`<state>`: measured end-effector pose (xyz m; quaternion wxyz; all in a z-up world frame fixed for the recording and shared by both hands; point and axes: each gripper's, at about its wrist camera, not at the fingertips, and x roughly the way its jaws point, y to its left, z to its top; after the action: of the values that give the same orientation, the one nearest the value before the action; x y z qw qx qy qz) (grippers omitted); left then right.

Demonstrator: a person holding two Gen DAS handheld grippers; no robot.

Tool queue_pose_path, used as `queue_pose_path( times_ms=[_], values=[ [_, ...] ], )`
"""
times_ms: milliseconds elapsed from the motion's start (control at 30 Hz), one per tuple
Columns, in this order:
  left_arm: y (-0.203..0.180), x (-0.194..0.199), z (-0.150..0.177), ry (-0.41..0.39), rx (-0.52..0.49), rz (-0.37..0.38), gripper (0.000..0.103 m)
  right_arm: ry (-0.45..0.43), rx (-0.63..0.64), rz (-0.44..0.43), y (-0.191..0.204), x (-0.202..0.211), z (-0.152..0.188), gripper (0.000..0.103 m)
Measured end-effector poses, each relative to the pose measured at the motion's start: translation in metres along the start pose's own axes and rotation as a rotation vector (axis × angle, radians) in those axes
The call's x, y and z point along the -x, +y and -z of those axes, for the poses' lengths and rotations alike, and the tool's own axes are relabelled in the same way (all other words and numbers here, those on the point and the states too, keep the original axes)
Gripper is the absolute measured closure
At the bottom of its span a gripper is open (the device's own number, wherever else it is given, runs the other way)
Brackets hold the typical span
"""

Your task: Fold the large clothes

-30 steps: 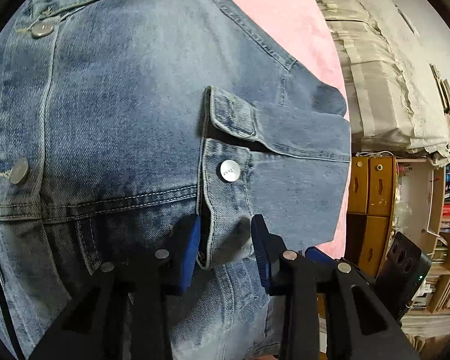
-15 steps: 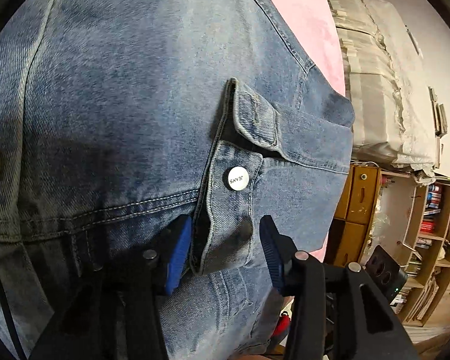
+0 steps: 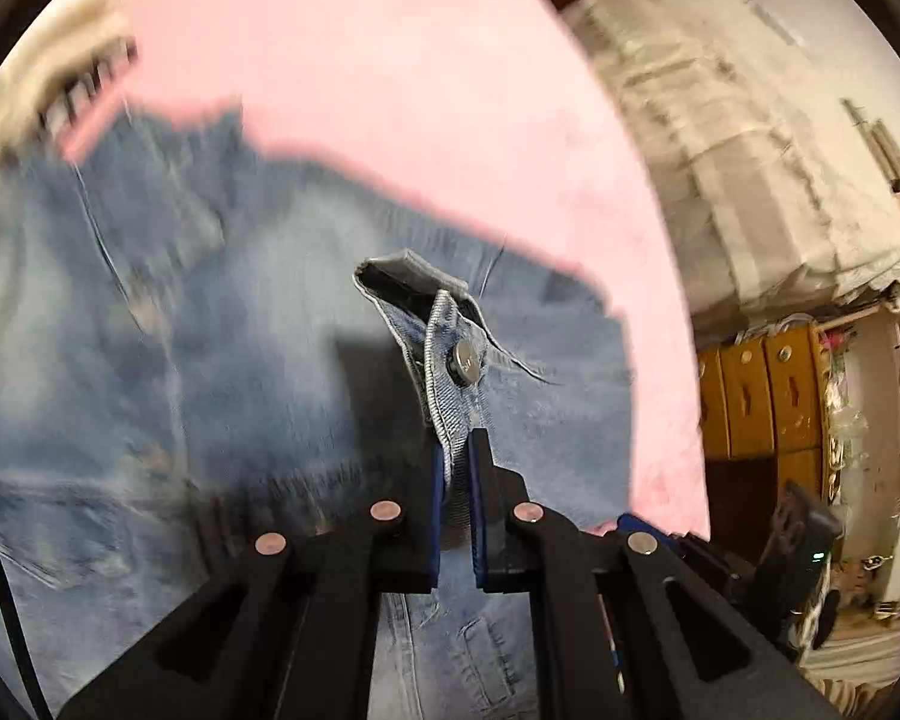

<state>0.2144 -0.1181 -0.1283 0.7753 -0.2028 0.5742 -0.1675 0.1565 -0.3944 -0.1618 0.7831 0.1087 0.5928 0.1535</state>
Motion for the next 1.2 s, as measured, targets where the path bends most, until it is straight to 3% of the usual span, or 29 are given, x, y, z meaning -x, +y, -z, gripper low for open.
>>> queue_pose_path(
  times_ms=[133, 267, 467, 633, 700, 733, 800, 867, 1000, 1200],
  values=[
    [0.005, 0.055, -0.019, -0.127, -0.007, -0.053, 0.099, -0.061, 0.016, -0.036, 0.015, 0.021, -0.018, 0.070],
    [0.047, 0.087, -0.020, -0.193, 0.047, -0.173, 0.099, -0.084, 0.070, -0.048, 0.033, 0.024, -0.030, 0.070],
    [0.152, 0.077, 0.009, -0.186, 0.171, -0.339, 0.098, -0.041, 0.140, -0.025, 0.053, -0.003, -0.036, 0.070],
    [0.216, 0.032, 0.037, -0.065, 0.296, -0.395, 0.090, 0.018, 0.174, 0.046, 0.058, -0.033, -0.038, 0.070],
    [0.227, 0.025, 0.041, -0.038, 0.322, -0.395, 0.087, 0.025, 0.168, 0.070, 0.056, -0.042, -0.045, 0.070],
    [0.230, 0.026, 0.041, -0.042, 0.330, -0.389, 0.080, 0.023, 0.163, 0.078, 0.054, -0.044, -0.048, 0.069],
    [0.232, 0.035, 0.036, -0.082, 0.331, -0.363, 0.068, 0.016, 0.149, 0.090, 0.050, -0.047, -0.057, 0.057],
    [0.231, 0.047, 0.029, -0.128, 0.321, -0.338, 0.044, -0.006, 0.130, 0.107, 0.046, -0.047, -0.069, 0.049],
    [0.233, 0.054, 0.005, -0.148, 0.312, -0.281, 0.038, -0.024, 0.108, 0.105, 0.039, -0.049, -0.086, 0.049],
    [0.252, 0.019, -0.042, -0.019, 0.359, -0.181, 0.038, -0.038, 0.066, 0.103, 0.027, -0.061, -0.109, 0.049]
  ],
)
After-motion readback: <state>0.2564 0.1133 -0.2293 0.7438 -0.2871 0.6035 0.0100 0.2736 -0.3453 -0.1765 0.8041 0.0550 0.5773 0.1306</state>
